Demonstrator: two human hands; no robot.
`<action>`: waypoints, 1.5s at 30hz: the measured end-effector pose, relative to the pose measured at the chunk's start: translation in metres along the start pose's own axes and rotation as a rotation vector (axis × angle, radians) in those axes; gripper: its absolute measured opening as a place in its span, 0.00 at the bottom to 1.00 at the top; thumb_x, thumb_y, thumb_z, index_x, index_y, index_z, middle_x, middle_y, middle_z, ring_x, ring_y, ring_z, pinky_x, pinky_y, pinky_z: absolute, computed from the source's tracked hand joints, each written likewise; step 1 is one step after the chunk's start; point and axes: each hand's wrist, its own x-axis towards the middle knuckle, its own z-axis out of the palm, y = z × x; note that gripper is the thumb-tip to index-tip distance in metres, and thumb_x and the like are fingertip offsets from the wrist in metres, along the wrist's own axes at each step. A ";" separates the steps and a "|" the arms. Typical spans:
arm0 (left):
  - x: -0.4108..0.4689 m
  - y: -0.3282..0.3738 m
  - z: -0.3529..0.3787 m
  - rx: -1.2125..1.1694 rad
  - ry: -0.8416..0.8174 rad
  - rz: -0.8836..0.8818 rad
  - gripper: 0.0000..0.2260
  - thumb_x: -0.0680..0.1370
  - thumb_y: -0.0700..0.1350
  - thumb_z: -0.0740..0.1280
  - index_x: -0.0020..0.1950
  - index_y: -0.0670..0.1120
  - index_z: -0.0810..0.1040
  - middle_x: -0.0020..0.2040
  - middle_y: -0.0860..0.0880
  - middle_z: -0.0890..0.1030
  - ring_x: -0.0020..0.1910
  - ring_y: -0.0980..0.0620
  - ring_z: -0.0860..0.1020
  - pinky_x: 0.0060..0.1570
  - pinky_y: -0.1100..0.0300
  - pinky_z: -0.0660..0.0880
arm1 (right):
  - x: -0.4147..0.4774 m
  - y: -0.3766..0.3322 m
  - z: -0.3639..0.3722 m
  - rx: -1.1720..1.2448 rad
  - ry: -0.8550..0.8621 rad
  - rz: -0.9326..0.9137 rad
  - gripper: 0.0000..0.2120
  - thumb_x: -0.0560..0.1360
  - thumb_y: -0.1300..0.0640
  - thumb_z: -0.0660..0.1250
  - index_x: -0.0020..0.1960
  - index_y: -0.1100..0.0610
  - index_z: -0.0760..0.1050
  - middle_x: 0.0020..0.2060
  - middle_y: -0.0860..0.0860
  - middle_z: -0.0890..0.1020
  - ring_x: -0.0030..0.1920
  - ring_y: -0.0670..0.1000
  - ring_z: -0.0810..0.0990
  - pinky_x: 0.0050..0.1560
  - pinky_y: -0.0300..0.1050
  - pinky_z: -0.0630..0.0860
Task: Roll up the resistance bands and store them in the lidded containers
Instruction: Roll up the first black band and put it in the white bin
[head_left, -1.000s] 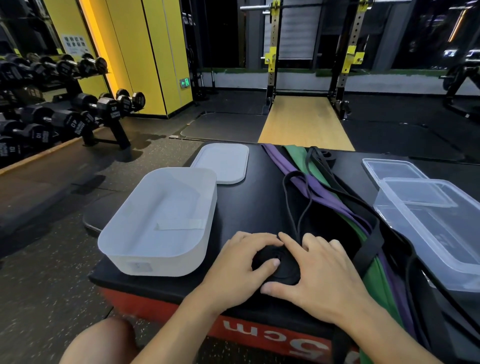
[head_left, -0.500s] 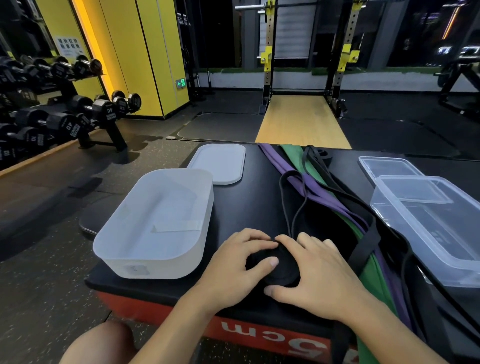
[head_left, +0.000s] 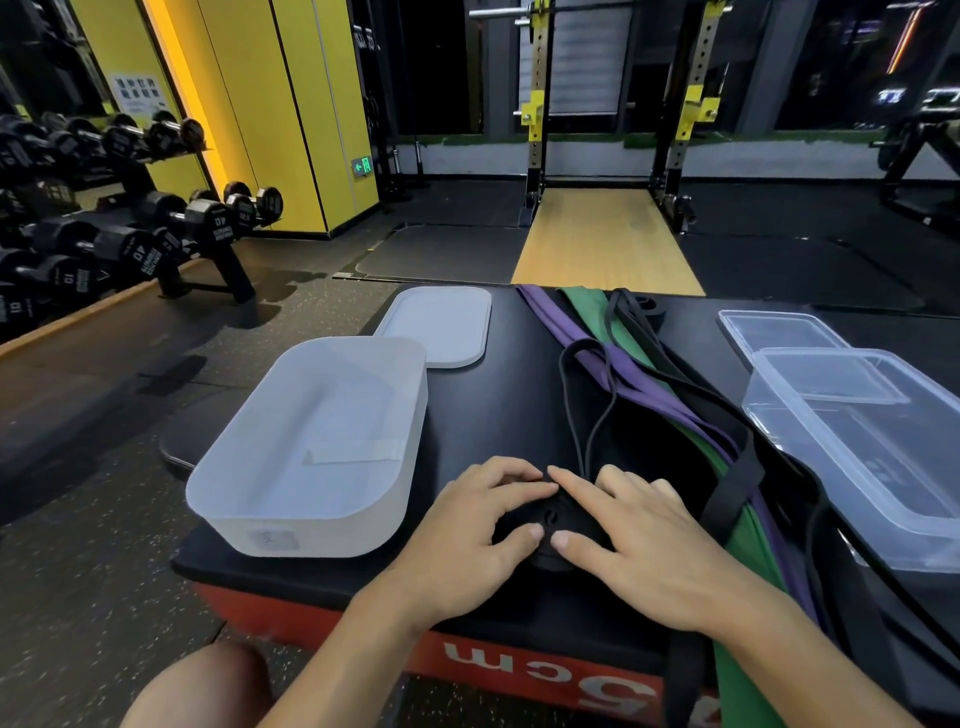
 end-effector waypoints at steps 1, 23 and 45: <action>0.000 0.000 0.000 0.011 0.000 0.002 0.21 0.80 0.58 0.63 0.74 0.60 0.76 0.69 0.68 0.70 0.73 0.62 0.67 0.74 0.51 0.66 | 0.000 0.000 0.000 -0.010 -0.001 -0.004 0.41 0.71 0.25 0.38 0.82 0.36 0.45 0.47 0.37 0.63 0.53 0.41 0.65 0.62 0.44 0.63; -0.003 0.008 0.008 0.070 0.160 -0.081 0.21 0.74 0.69 0.66 0.62 0.62 0.75 0.53 0.65 0.73 0.60 0.63 0.70 0.59 0.63 0.71 | -0.004 -0.024 -0.004 -0.064 0.167 0.083 0.40 0.60 0.14 0.54 0.56 0.43 0.67 0.46 0.39 0.78 0.47 0.43 0.76 0.56 0.46 0.67; -0.003 0.012 0.005 0.031 0.157 -0.050 0.24 0.72 0.69 0.69 0.65 0.63 0.75 0.60 0.69 0.74 0.64 0.64 0.71 0.66 0.59 0.70 | -0.001 -0.028 -0.003 -0.112 0.173 0.165 0.43 0.56 0.11 0.54 0.52 0.45 0.67 0.45 0.40 0.71 0.46 0.44 0.72 0.55 0.46 0.66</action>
